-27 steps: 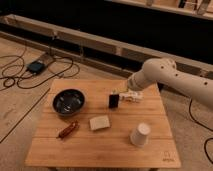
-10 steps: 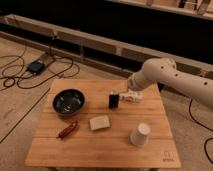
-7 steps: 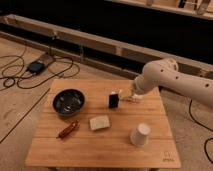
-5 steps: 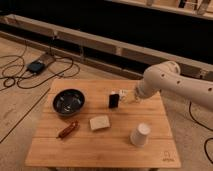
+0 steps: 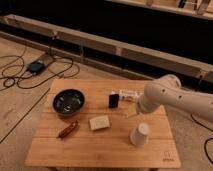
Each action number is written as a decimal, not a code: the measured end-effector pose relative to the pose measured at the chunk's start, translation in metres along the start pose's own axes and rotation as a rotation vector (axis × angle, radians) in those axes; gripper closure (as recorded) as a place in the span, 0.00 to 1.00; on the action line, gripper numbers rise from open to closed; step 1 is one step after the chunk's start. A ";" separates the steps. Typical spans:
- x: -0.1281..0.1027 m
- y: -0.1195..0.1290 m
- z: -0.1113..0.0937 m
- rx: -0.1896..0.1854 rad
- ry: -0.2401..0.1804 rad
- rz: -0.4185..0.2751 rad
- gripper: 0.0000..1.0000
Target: Place the ceramic cup over the eraser
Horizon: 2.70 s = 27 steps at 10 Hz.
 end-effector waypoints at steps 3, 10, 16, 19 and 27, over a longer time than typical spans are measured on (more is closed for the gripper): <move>0.025 0.000 0.009 -0.001 0.031 0.034 0.20; 0.062 -0.010 0.021 0.007 0.089 0.094 0.20; 0.072 -0.017 0.032 0.021 0.129 0.113 0.43; 0.073 -0.019 0.031 0.029 0.153 0.137 0.73; 0.012 -0.017 -0.043 0.100 0.117 0.071 1.00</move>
